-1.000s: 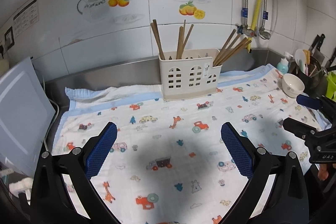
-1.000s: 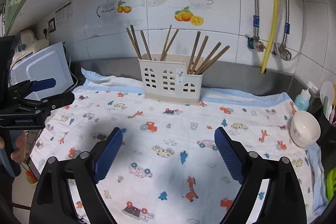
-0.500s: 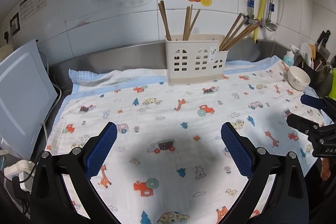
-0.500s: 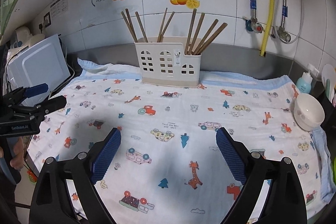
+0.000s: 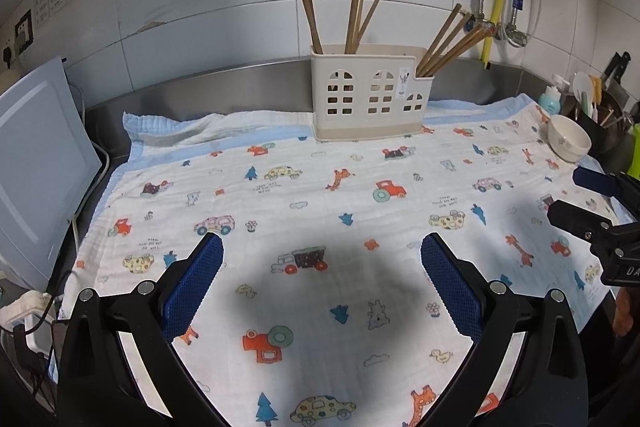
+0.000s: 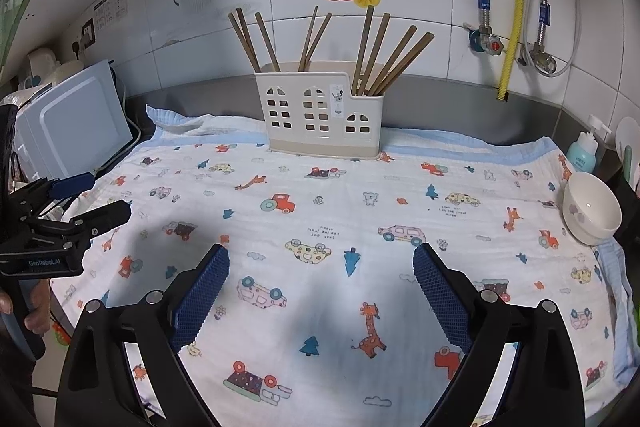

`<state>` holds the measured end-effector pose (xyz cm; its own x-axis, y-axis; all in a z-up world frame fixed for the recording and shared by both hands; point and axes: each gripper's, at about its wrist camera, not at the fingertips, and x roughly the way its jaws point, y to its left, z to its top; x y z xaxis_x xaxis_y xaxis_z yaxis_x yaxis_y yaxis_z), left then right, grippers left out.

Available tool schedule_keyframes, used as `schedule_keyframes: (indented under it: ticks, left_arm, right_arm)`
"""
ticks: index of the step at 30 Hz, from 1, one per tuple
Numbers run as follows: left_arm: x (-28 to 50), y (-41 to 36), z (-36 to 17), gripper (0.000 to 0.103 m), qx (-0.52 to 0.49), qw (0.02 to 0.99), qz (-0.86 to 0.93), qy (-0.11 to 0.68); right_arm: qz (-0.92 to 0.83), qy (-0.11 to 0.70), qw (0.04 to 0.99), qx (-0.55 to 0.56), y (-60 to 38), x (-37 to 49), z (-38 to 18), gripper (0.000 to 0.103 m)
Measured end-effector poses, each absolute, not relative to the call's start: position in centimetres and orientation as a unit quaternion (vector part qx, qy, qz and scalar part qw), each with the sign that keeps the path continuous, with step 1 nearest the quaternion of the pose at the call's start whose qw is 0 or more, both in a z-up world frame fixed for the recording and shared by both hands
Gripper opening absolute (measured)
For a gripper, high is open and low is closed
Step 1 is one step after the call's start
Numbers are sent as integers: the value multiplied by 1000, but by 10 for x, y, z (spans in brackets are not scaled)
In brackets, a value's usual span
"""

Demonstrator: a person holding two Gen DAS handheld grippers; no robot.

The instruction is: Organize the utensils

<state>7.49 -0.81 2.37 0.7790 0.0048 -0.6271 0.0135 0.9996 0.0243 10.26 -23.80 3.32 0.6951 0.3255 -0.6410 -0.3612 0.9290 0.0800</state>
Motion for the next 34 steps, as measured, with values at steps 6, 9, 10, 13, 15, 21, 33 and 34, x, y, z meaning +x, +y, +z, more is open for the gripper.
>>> schedule_keyframes:
  ticks: [6,9,10,13,15,21,33,34]
  left_arm:
    - [74,-9,21,98,12,943,-3,334]
    - [74,-9,21,98,11,943,-4,334]
    - [74,-9,21,98,10,943,-5,333]
    - [74,-10,20,98,10,942,-6,334]
    - [73,-10,20,98,8,943,-8,334]
    - [70,-9,20,98,-9,946,-7,323]
    - [70,-6,20,98,-11,945,-10,326]
    - [70,-6,20,98,-10,945,-11,325]
  right_arm:
    - [187,344,920,-27,-237,102,31,90]
    - [187,345,919,-26,-237,102,31,90]
    - [187,345,919,-26,-236,102,30,90]
    - [189,346,918,-26,-236,102,29,90]
    - [189,347,918,-28,-235,101,29,90]
    - [189,348,918,-28,-236,100,27,90]
    - [189,346,919,-26,-239,99,27,90]
    - [188,346,919,-26,-240,99,28,90]
